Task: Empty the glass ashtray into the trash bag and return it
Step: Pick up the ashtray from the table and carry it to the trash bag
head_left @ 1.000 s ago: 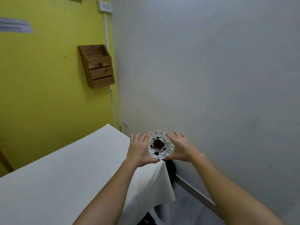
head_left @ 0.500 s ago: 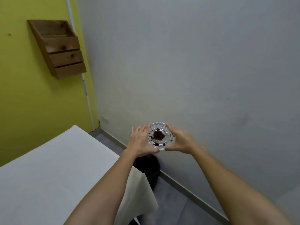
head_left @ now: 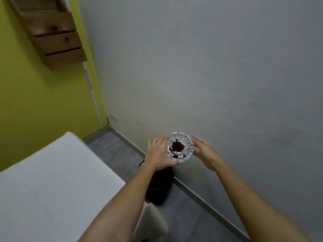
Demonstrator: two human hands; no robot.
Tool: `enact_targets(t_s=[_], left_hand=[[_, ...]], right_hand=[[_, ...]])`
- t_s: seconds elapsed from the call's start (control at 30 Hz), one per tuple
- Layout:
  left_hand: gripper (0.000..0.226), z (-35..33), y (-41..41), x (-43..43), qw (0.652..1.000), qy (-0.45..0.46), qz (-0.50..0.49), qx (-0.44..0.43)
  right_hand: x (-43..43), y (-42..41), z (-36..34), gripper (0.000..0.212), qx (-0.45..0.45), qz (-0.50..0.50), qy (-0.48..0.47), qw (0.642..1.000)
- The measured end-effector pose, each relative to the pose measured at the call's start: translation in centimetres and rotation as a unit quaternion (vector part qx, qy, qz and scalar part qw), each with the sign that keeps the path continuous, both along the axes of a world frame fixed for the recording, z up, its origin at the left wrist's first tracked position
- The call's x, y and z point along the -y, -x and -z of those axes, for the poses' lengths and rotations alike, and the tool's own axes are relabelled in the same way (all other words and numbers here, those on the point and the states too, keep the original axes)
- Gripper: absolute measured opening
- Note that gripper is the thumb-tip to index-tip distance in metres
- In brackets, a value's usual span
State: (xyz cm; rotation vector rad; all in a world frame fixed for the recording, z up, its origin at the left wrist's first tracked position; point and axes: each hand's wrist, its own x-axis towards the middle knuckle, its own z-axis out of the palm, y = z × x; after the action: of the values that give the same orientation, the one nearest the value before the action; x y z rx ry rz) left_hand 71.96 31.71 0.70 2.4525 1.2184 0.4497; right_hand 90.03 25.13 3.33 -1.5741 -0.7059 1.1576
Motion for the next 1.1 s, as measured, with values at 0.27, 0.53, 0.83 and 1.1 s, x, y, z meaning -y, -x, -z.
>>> enact_targets(t_s=[0.27, 0.53, 0.83, 1.1], left_hand=[[0.117, 3.3, -6.1, -0.4, 0.999, 0.027, -0.001, -0.039], [0.119, 10.8, -9.2, -2.4, 0.995, 0.04, -0.032, -0.083], [0.122, 21.4, -10.6, -7.1, 0.99, 0.059, -0.053, -0.117], [0.127, 33.4, -10.2, -8.2, 0.972, 0.145, -0.156, -0.103]], right_hand=[[-2.5, -5.4, 5.5, 0.037, -0.134, -0.036, 0.028, 0.99], [-5.1, -10.4, 11.7, 0.032, -0.063, -0.18, 0.09, 0.978], [-10.7, -11.7, 21.4, 0.054, -0.075, -0.204, 0.084, 0.972], [-14.3, -10.8, 32.3, 0.05, -0.044, -0.178, 0.069, 0.981]])
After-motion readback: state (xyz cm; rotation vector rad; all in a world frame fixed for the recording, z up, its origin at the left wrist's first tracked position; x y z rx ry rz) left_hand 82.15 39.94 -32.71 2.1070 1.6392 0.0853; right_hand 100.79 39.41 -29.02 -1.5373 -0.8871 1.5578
